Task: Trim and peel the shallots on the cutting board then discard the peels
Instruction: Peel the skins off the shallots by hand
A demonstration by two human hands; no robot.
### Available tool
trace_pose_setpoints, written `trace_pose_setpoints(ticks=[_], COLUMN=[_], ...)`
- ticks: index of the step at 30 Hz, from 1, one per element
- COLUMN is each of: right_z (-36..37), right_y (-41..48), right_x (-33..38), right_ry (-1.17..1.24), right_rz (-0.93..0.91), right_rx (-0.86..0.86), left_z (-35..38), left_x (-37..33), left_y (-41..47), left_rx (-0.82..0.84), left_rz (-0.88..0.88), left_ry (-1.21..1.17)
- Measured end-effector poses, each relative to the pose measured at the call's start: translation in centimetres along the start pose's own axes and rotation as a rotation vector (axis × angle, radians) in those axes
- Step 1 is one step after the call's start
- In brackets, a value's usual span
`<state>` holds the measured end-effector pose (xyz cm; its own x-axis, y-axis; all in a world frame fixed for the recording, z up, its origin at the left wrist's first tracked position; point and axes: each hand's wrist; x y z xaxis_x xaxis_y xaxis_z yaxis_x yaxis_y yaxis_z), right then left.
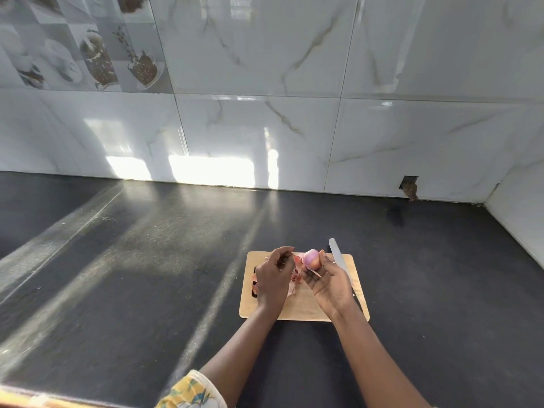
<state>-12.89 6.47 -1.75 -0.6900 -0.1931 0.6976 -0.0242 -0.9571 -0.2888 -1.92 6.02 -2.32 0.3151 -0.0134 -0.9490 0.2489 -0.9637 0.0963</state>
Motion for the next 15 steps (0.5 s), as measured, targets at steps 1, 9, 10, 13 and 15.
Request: trace_pose_setpoints(ticks=[1, 9, 10, 13, 15], right_z=[0.1, -0.1, -0.2, -0.6, -0.8], right_y=[0.0, 0.0, 0.0, 0.3, 0.5], right_x=[0.0, -0.2, -0.1, 0.1, 0.2], right_ry=[-0.002, 0.082, 0.102, 0.108, 0.081], right_rz=[-0.003, 0.036, 0.042, 0.056, 0.072], right_rx=[0.001, -0.007, -0.016, -0.042, -0.032], left_z=[0.0, 0.1, 0.0, -0.5, -0.7], left_x=[0.0, -0.2, -0.3, -0.3, 0.0], left_y=[0.0, 0.2, 0.2, 0.5, 0.7], left_rx=[-0.002, -0.071, -0.095, -0.093, -0.031], left_rz=[0.0, 0.004, -0.004, -0.032, -0.038], left_ry=[0.01, 0.032, 0.008, 0.017, 0.055])
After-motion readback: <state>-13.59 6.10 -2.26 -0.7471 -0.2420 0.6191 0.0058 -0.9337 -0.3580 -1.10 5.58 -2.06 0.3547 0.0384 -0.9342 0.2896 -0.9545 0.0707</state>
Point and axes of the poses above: each hand's wrist, its own y-axis towards the middle knuckle, its own z-axis out of the palm, x = y × z, and after that the axes turned 3 degrees about x, right-handed
